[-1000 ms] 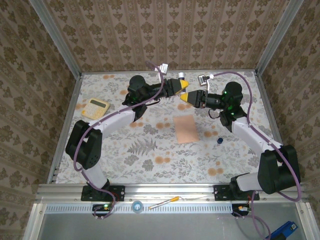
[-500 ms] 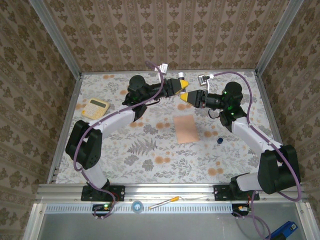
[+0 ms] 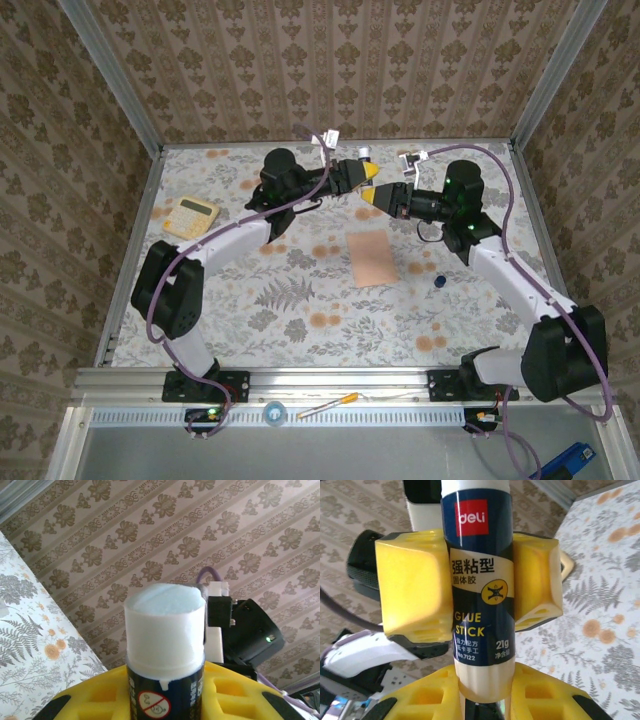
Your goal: Place the letter into the envelope and seal it
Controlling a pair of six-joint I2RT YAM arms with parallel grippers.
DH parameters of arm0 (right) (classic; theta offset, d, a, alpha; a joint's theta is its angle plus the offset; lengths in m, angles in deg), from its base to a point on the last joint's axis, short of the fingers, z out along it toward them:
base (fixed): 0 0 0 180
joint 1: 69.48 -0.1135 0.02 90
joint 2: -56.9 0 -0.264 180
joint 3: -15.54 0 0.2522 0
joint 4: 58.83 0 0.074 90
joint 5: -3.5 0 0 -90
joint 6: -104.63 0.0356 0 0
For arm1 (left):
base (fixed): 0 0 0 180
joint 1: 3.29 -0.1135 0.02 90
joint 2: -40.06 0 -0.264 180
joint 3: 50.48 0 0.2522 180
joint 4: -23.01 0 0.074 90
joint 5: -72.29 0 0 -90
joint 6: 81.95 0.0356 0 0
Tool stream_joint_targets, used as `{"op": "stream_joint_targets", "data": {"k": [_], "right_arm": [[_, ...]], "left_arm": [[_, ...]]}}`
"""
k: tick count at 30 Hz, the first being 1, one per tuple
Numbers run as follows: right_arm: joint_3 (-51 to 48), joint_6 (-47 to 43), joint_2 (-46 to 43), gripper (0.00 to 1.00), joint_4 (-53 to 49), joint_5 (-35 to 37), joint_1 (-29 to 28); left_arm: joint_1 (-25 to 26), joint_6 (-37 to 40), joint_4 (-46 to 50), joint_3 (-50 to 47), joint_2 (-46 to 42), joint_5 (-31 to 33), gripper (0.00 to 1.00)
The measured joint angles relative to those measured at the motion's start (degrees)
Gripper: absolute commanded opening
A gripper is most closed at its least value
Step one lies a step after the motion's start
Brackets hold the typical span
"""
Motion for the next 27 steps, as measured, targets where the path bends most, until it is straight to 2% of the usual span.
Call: {"op": "stream_joint_targets", "data": {"k": [6, 12, 21, 27], "right_arm": [[3.9, -7.8, -3.2, 0.20, -13.4, 11.2, -3.1], [6.0, -13.5, -4.9, 0.20, -21.8, 25.3, -7.6], [6.6, -17.2, -4.8, 0.20, -26.0, 41.9, -14.0], [6.6, -17.8, -4.4, 0.21, -25.9, 45.4, -15.3]], "left_arm": [[1.9, 3.7, 7.6, 0.9, -2.4, 6.6, 0.03], [4.2, 6.5, 14.7, 1.2, -3.9, 15.4, 0.03], [6.4, 7.9, 21.1, 1.2, -4.6, 24.7, 0.03], [6.5, 8.2, 21.9, 1.2, -4.7, 26.0, 0.03]]}}
